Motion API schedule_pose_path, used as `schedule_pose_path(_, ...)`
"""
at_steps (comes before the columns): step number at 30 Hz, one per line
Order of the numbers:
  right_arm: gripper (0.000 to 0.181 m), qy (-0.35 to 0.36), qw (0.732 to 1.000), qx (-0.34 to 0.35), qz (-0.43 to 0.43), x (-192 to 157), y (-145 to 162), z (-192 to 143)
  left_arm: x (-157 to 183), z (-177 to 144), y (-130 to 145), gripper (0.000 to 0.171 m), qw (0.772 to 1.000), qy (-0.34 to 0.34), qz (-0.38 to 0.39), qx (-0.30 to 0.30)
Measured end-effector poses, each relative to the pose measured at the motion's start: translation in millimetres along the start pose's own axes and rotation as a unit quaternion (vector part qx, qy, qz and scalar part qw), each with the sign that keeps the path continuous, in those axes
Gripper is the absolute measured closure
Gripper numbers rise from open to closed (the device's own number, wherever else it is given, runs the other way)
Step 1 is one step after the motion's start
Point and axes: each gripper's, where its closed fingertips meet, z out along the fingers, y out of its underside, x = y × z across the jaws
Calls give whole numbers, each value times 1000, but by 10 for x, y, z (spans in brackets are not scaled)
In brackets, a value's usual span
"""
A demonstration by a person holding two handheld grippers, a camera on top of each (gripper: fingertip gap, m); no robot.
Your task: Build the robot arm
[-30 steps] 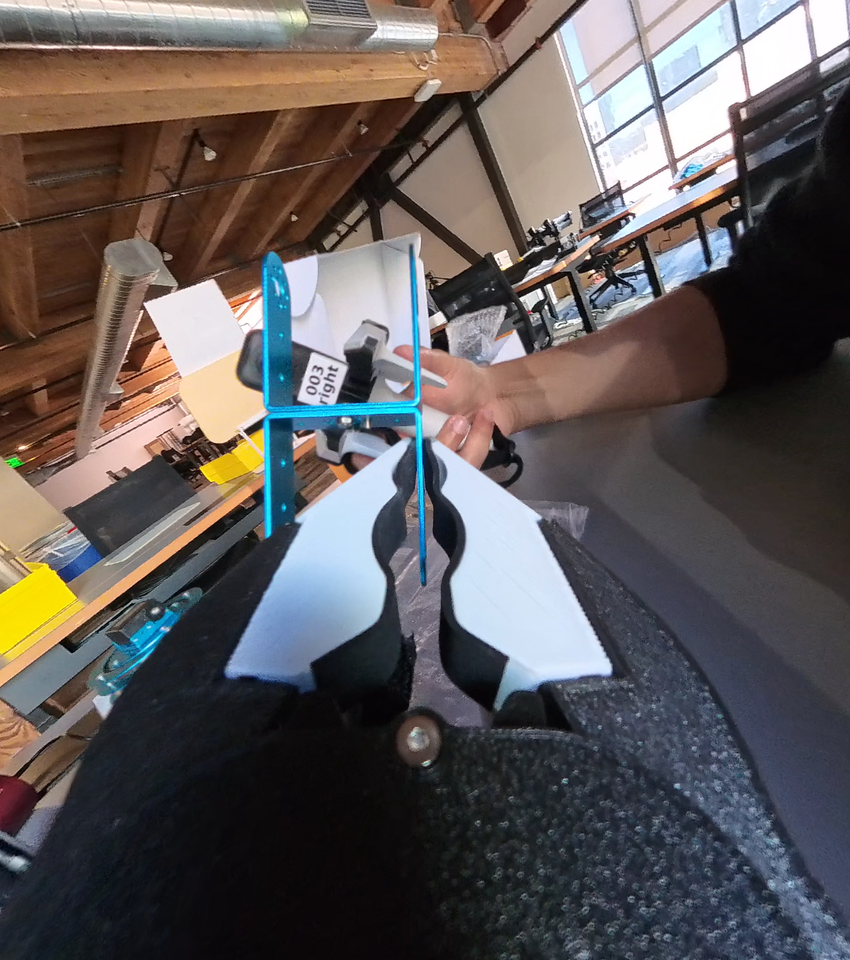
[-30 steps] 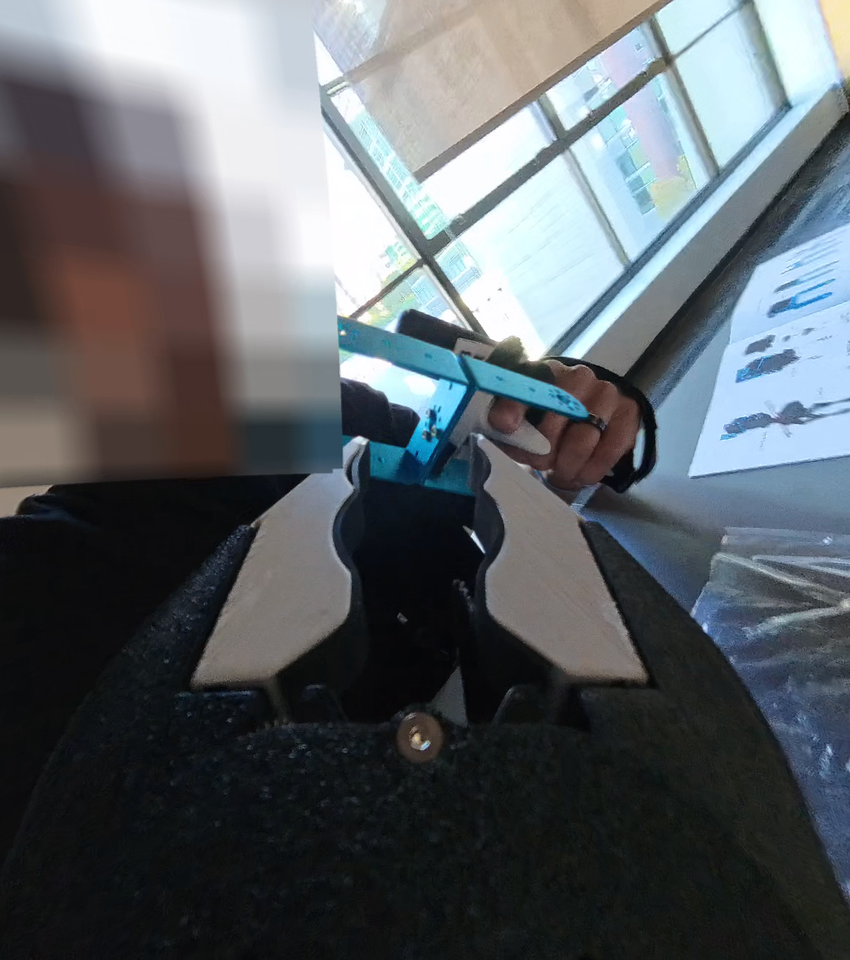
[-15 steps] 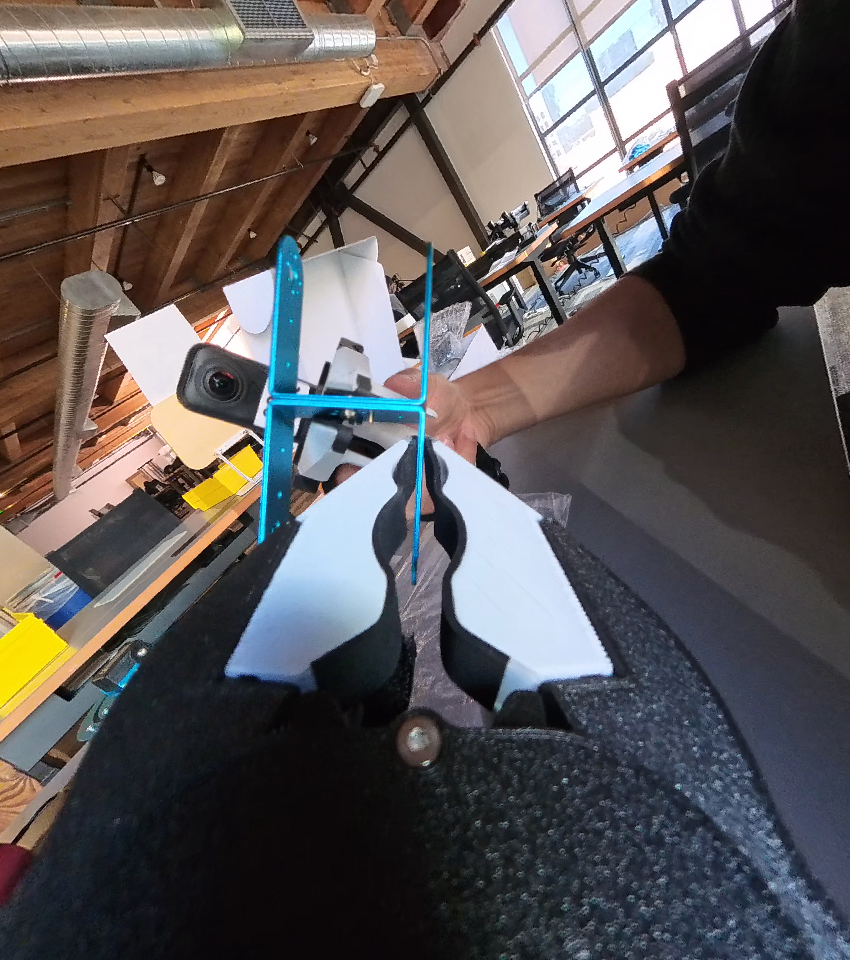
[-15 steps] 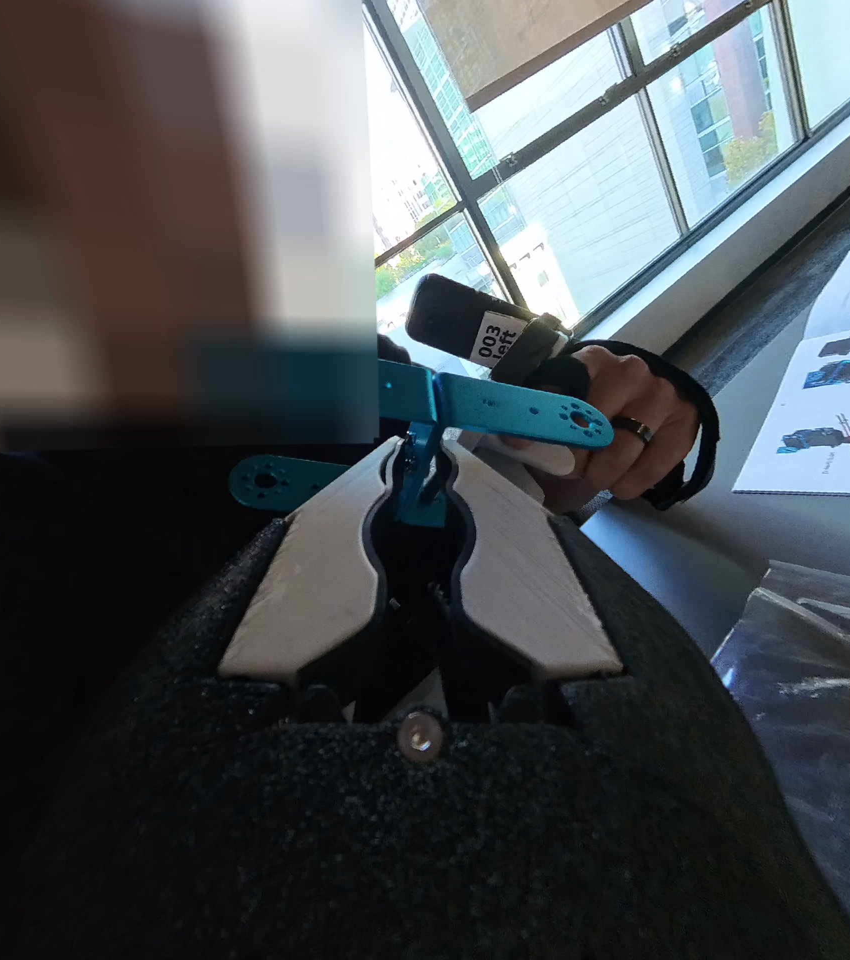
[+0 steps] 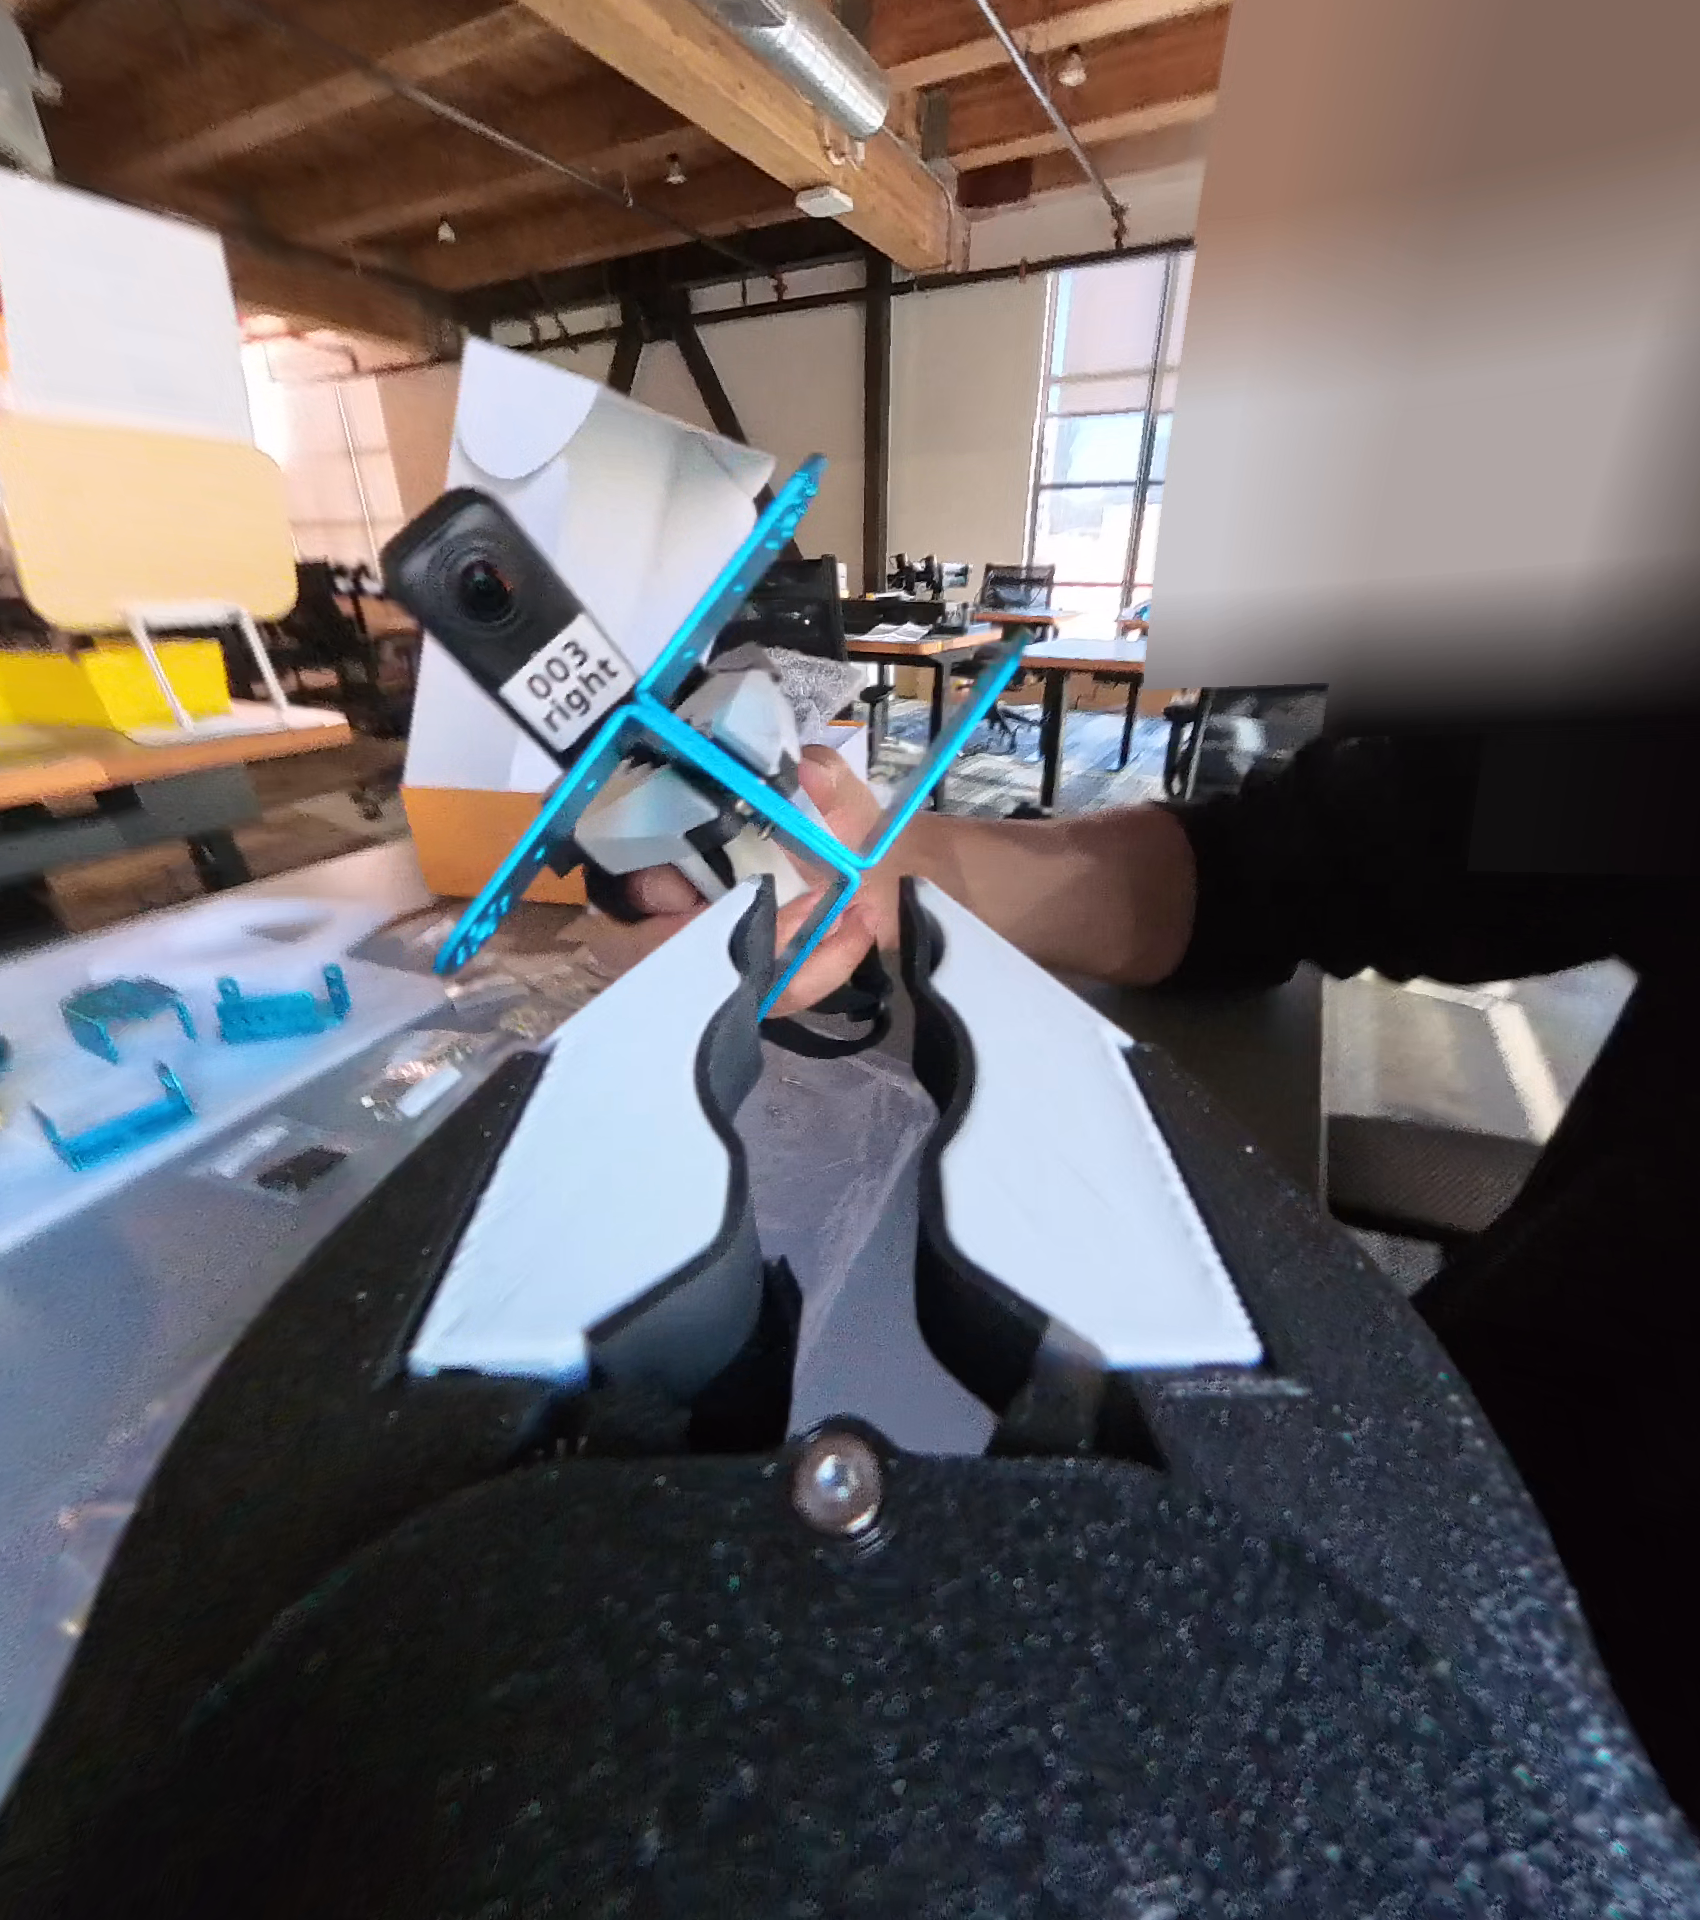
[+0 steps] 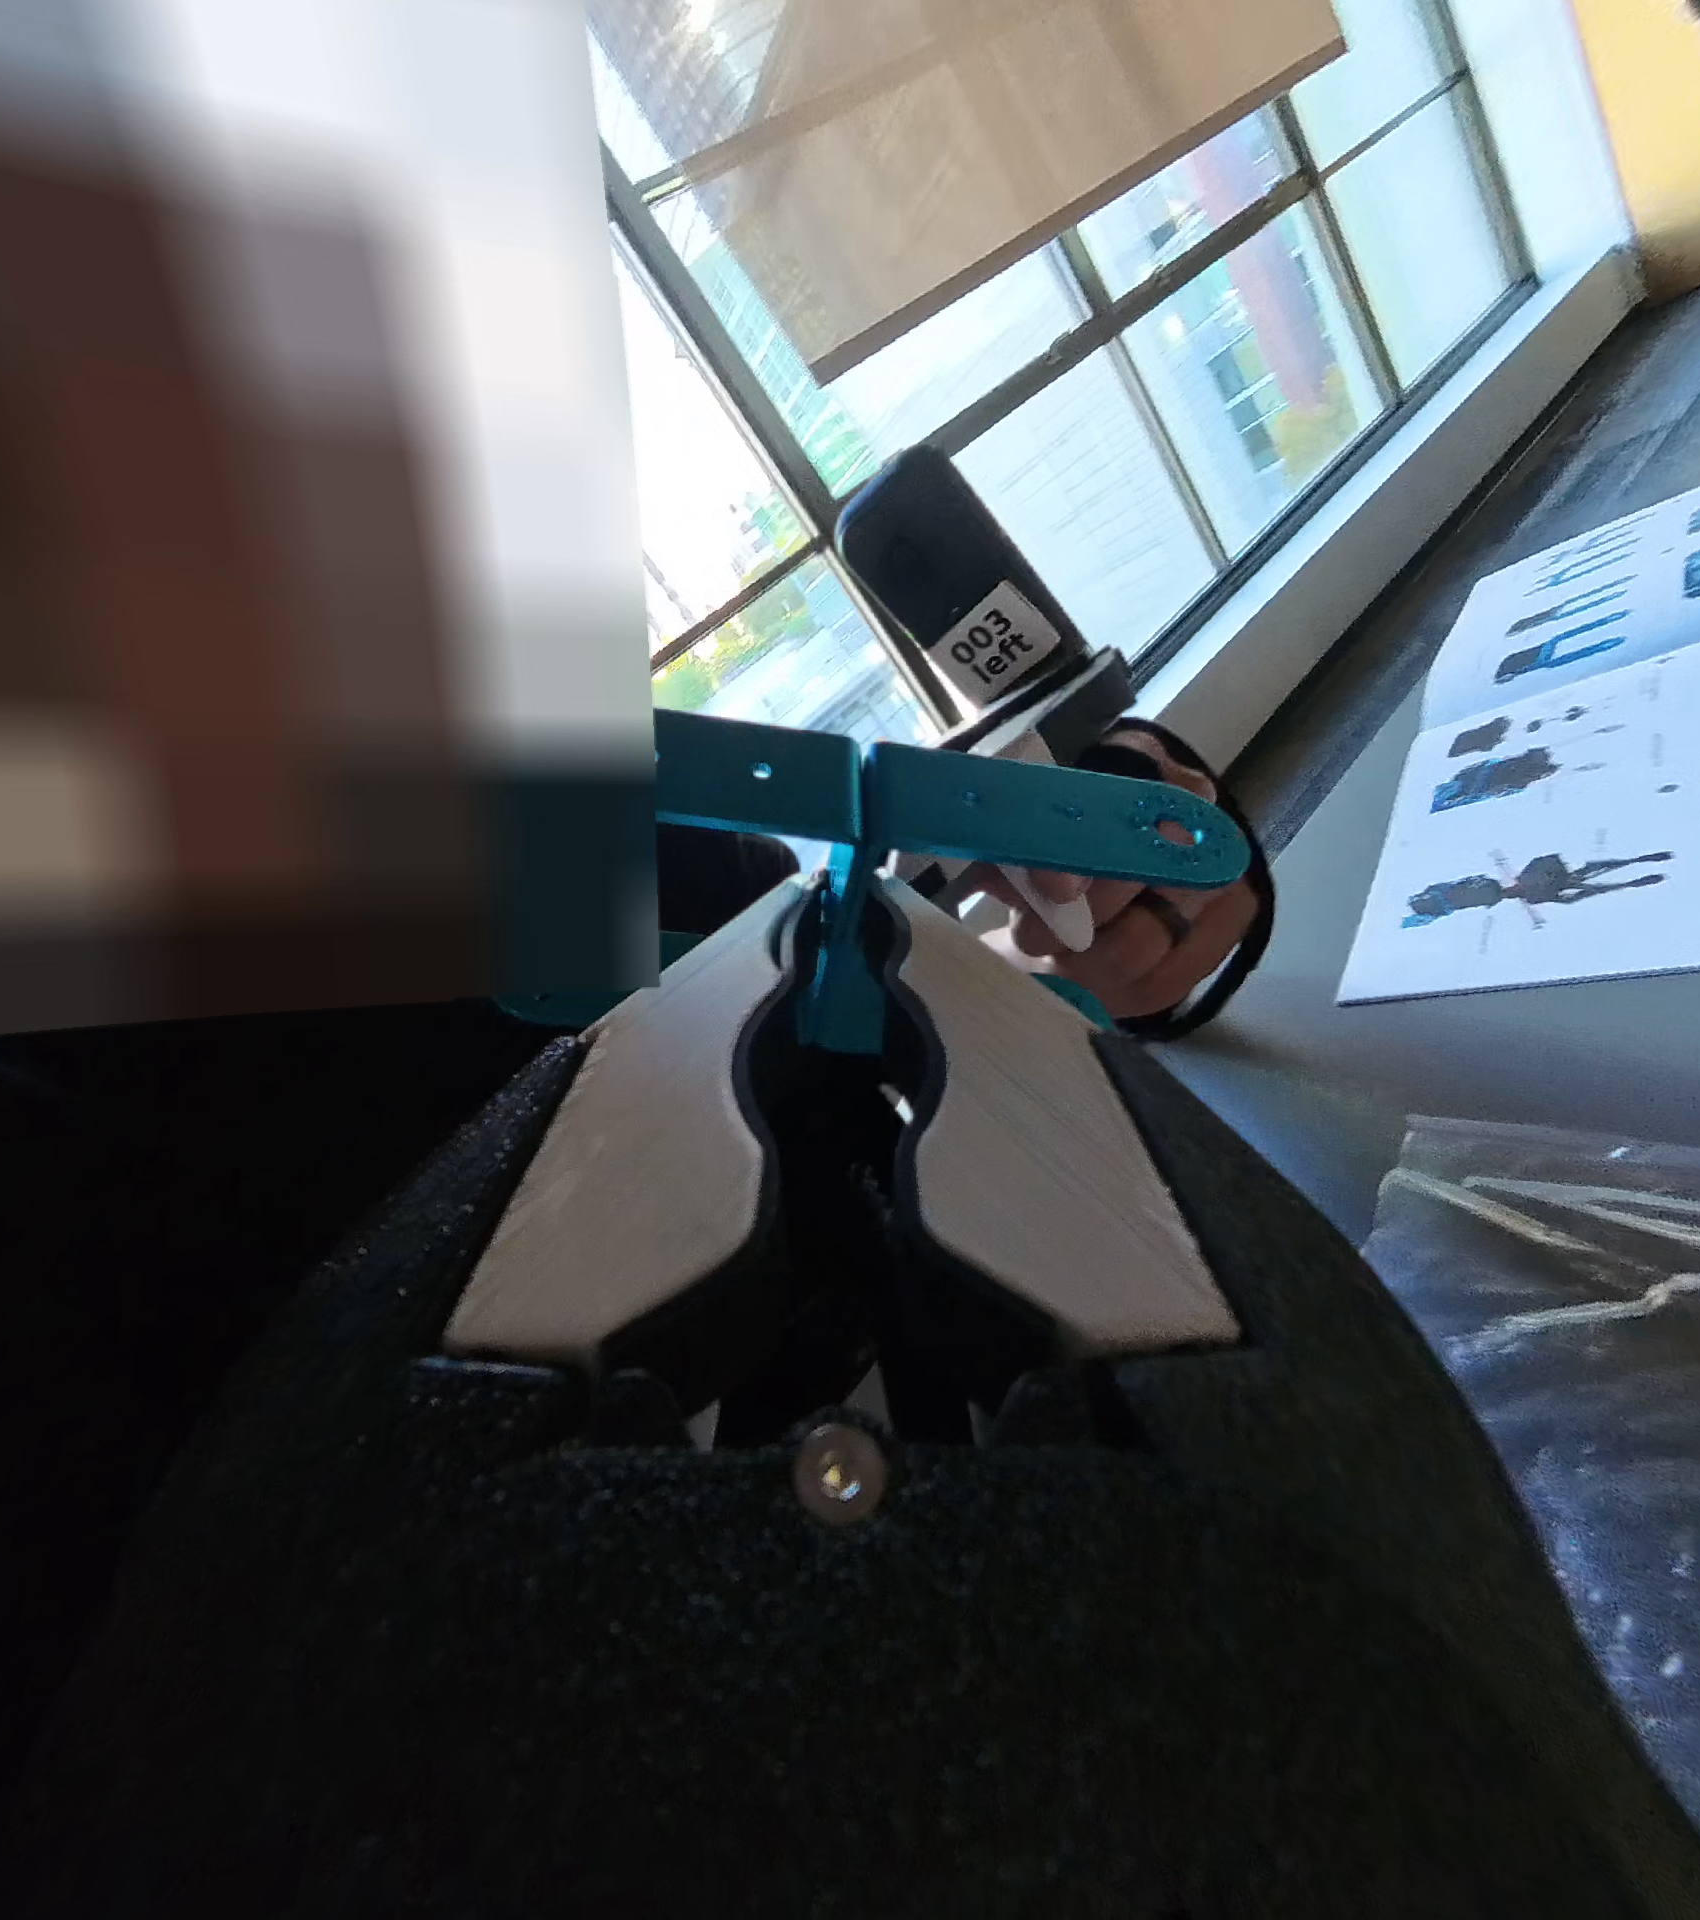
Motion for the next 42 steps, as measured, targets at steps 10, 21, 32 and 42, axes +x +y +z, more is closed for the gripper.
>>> schedule_pose_path(10, 175, 135, 984, 7, -114, 338, 44, -4, -297, 13, 225, 150, 983, -22, -171, -56)
schedule_pose_path(21, 174, 188, 961, -19, -202, 417, 122, 57, -303, 20, 360, 167, 976, 4, -202, -81)
schedule_pose_path(32, 174, 225, 932, -37, -281, 417, 124, 43, -344, 34, 386, 168, 987, -45, -116, -100)
schedule_pose_path(42, 174, 222, 933, -44, -280, 385, 131, 59, -323, 29, 362, 169, 989, -30, -114, -86)
